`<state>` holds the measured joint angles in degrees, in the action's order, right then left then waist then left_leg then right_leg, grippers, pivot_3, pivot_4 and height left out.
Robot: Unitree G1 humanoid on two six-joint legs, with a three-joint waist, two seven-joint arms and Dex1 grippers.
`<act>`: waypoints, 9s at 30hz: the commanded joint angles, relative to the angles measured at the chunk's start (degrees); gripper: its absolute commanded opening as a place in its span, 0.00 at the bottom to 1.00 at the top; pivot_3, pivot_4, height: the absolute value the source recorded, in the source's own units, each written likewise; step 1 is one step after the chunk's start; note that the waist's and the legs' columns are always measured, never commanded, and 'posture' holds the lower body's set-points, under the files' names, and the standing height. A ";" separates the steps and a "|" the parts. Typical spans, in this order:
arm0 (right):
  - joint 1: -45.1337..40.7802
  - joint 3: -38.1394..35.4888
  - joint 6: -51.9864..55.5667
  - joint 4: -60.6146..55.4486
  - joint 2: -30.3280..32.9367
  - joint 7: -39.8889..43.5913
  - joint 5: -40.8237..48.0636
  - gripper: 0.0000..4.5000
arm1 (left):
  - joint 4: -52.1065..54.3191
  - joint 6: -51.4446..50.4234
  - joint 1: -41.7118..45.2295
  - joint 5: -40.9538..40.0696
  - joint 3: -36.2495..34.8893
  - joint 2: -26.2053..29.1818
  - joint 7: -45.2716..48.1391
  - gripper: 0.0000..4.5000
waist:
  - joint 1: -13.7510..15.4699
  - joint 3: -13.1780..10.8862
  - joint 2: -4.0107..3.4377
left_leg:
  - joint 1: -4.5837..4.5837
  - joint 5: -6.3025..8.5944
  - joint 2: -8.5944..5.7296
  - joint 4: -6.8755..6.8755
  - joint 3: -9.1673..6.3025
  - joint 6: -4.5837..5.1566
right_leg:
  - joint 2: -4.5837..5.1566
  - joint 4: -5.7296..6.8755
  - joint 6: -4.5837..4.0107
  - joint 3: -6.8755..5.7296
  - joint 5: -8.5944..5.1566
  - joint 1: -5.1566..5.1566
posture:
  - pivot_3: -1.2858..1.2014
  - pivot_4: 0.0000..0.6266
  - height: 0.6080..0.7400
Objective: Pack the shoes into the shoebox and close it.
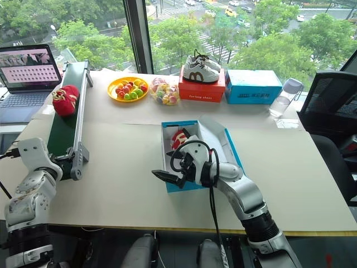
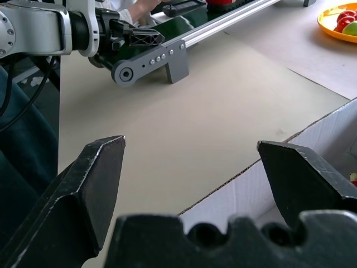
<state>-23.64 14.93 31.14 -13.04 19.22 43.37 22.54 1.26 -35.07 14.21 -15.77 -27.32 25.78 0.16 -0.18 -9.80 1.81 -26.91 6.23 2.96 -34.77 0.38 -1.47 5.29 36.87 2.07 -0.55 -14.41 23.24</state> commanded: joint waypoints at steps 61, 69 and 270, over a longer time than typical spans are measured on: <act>-20.29 -33.65 33.47 10.51 -22.42 -57.43 53.40 1.00 | 22.73 -0.56 3.43 -23.07 27.60 -17.55 21.68 0.68 | -0.68 0.01 0.03 | -0.23 -0.39 0.01 -0.07 -0.04 0.41 | -0.04 0.14 0.06 0.00 0.09 0.03 | 0.52 0.24 0.97; -20.01 -33.28 30.55 9.83 -21.78 -57.71 52.50 0.89 | 23.10 -1.43 3.75 -22.22 29.90 -17.69 21.56 0.67 | -0.67 0.00 0.00 | -0.22 -0.39 0.02 -0.06 -0.05 0.41 | -0.07 0.13 0.06 0.02 0.09 0.05 | 0.52 0.24 0.97; -23.07 -30.18 7.34 28.38 -0.27 -19.02 6.75 0.02 | 22.17 1.05 -5.07 -6.92 10.31 -9.44 2.28 1.00 | 0.45 0.50 -0.24 | 0.50 0.16 1.02 0.09 1.52 0.34 | -0.90 0.02 -0.21 1.53 0.20 0.38 | 0.52 0.24 0.97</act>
<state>-50.91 -16.50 44.81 13.87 15.95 29.98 38.01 23.09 -36.40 8.25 -23.72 -15.76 17.32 4.48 0.27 -9.29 1.57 -26.40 6.40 3.96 -34.69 1.91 -1.15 4.41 36.82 1.87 0.97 -14.21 23.57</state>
